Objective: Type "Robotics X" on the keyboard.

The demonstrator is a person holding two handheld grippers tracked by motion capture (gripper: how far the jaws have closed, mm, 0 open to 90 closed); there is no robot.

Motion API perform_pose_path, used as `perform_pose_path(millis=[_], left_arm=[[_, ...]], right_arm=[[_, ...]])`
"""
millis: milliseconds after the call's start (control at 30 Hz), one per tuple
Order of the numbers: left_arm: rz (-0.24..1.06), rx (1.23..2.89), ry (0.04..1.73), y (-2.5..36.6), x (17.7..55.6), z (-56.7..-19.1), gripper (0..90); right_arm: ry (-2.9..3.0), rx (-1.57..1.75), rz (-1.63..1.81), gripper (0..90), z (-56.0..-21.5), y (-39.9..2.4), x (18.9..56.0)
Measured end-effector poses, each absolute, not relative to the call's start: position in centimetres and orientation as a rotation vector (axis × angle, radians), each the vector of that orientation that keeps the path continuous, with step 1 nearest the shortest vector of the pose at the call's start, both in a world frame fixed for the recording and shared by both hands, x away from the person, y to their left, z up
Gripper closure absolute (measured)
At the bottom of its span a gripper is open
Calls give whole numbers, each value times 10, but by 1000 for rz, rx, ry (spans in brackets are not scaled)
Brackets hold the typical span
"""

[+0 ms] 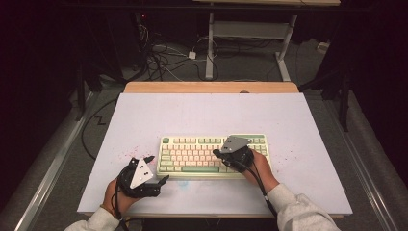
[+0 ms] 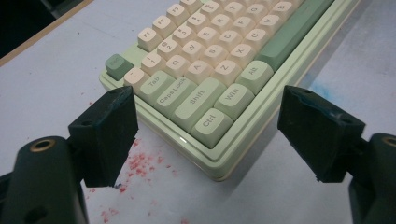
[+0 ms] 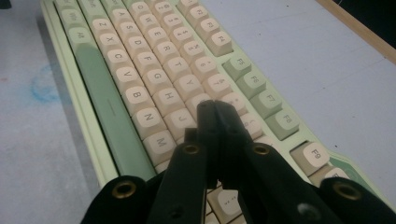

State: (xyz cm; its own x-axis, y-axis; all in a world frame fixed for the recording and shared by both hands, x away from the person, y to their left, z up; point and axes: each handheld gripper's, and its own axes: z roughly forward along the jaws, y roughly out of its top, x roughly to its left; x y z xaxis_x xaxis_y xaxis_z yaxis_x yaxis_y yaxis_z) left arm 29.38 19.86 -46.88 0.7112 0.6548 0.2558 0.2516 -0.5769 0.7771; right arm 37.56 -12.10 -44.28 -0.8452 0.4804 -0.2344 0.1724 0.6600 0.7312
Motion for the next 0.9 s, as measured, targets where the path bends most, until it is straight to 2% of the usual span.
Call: perform_pose_path(millis=[900], left_arm=[[657, 2179, 686, 198, 294, -470, 206]], right_arm=[[2507, 534, 876, 900, -450, -99, 396]])
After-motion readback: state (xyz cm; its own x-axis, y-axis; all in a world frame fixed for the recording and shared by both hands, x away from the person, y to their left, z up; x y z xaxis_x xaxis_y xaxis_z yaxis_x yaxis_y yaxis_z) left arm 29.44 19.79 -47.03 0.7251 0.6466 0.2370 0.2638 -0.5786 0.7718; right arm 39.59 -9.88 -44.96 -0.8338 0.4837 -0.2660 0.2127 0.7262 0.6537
